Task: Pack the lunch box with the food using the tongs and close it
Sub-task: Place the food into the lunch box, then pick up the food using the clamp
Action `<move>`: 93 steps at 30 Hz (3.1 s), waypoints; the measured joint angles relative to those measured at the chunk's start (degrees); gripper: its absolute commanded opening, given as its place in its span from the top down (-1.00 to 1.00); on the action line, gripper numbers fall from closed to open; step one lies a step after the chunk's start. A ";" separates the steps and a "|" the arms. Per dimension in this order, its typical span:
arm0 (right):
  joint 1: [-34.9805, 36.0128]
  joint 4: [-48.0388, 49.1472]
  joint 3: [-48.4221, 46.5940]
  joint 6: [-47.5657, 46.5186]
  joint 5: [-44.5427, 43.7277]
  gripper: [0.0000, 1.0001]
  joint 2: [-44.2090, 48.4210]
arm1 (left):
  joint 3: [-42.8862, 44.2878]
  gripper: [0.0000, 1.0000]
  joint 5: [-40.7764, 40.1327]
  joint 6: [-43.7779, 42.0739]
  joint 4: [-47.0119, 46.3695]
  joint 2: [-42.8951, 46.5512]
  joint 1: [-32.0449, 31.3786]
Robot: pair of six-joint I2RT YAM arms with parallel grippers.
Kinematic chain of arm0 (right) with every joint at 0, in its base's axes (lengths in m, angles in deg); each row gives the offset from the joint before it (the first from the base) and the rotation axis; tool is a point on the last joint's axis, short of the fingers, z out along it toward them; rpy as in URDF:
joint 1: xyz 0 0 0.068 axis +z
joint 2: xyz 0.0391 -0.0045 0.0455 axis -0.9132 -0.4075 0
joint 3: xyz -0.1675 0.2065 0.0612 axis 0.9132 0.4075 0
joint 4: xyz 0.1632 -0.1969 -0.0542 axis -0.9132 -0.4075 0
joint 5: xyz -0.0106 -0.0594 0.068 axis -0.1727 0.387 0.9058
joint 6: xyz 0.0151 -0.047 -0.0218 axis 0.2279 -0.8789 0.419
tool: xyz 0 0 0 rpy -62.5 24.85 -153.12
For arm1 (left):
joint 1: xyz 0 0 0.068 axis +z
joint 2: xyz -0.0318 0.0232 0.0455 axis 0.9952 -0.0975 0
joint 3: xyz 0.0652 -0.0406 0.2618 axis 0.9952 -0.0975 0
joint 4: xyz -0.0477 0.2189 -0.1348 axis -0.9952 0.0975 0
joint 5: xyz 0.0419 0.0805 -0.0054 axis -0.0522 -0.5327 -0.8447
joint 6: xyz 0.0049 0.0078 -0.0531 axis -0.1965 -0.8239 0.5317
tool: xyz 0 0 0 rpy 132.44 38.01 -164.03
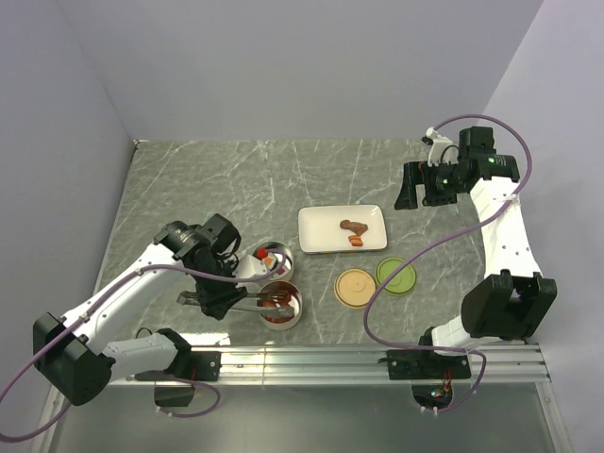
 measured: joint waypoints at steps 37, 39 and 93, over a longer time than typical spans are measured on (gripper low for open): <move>0.00 0.09 0.00 0.26 -0.76 -0.99 -0.42 | 41.72 0.07 -18.16 7.39 -17.79 -42.14 -9.01; 0.00 0.09 0.00 0.26 -0.79 -0.99 -0.44 | 43.80 0.05 -19.65 7.48 -19.26 -44.33 -8.98; 0.00 0.37 0.00 0.26 -1.62 -0.99 -0.55 | 49.79 0.35 -21.81 1.46 -20.31 -54.05 -8.87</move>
